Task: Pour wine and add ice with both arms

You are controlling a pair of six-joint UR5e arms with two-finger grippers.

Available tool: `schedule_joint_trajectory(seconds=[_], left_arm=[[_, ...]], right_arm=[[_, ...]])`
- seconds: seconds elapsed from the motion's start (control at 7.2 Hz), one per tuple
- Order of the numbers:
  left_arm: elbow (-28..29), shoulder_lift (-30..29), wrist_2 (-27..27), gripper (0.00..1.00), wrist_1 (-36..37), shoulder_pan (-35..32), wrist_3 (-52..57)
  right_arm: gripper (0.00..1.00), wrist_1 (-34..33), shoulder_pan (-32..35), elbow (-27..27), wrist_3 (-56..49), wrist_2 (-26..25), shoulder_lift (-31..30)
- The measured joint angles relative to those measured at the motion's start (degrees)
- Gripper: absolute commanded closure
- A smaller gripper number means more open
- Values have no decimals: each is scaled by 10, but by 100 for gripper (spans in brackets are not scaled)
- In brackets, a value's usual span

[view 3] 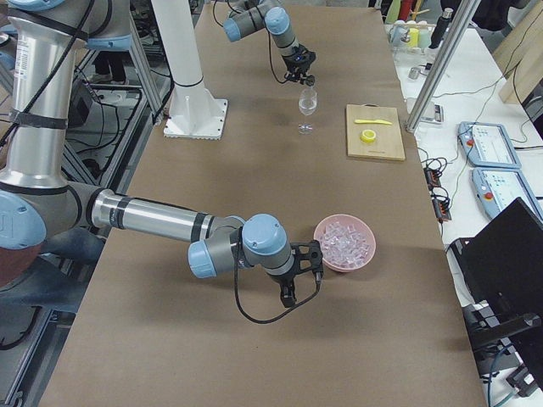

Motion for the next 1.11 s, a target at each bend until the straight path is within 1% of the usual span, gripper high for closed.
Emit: schedule_joint_trajectory(seconds=[0.14,0.42,1.11], left_arm=[[18,-13,11,100,9,3,0],[35,-23,21,100,20,7,5],[40,-35,45,100,72,12,27]], right_arm=[[0,0,0,-1,0,0,0],[0,0,0,-2,0,0,0],[0,0,0,-2,0,0,1]])
